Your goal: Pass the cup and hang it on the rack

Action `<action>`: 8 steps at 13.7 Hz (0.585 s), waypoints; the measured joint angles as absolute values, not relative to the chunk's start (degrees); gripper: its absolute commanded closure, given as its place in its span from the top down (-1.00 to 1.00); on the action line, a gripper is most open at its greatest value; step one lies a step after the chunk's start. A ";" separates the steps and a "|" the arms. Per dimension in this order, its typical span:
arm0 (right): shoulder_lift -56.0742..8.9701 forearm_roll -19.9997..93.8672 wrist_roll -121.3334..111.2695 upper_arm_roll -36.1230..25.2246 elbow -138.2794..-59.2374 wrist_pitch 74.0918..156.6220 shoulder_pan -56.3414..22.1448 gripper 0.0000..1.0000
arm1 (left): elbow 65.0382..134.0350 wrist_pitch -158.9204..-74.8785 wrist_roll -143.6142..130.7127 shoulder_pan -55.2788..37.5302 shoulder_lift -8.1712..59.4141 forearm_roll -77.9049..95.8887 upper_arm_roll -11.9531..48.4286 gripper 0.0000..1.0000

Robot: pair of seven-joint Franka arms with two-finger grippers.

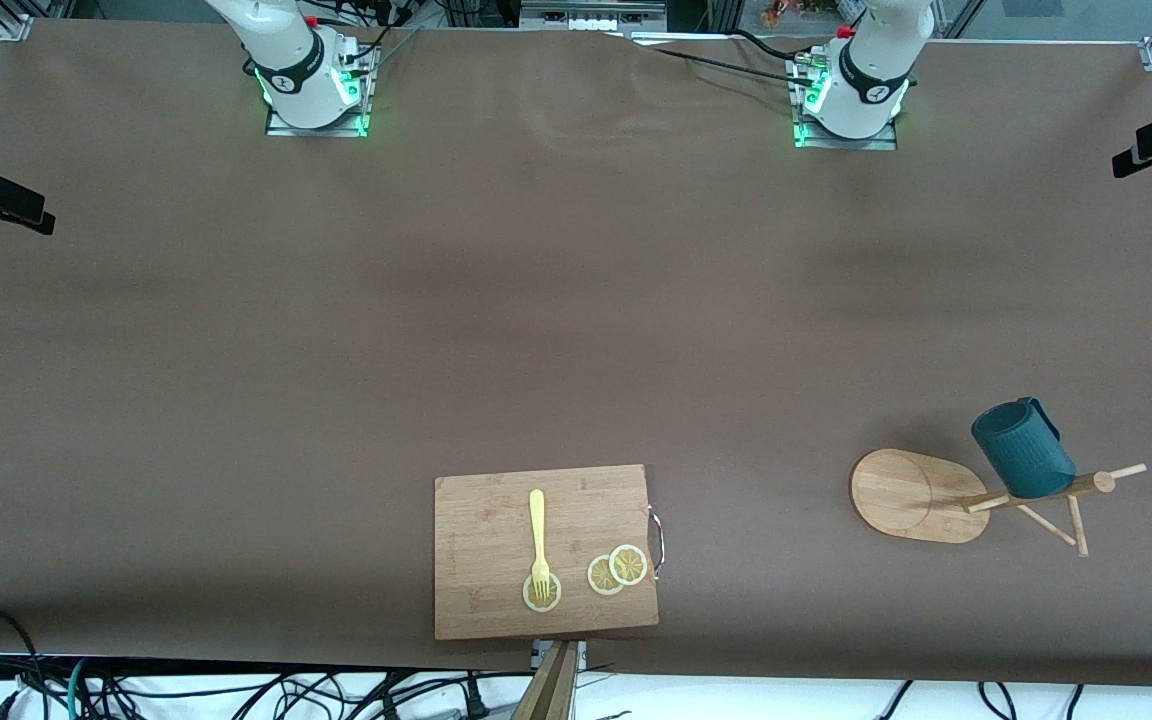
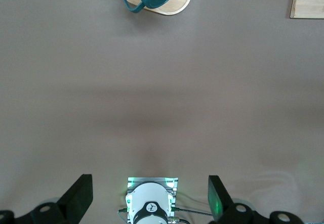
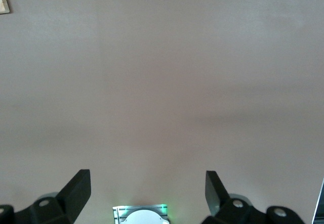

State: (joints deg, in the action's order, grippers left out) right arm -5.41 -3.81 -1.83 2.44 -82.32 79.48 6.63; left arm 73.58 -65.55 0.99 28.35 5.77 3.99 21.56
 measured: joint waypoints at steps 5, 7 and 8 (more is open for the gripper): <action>-5.41 -3.81 -1.83 2.21 -82.32 79.48 6.65 1.00 | 73.59 -65.58 0.93 28.33 5.79 3.98 21.54 1.00; -5.42 -3.79 -1.83 2.12 -82.34 79.48 6.67 1.00 | 83.99 -78.69 -4.66 15.01 2.00 1.53 10.17 1.00; -5.42 -3.78 -1.83 2.10 -82.33 79.48 6.69 1.00 | 88.75 -81.81 -6.55 8.99 0.24 0.77 6.13 1.00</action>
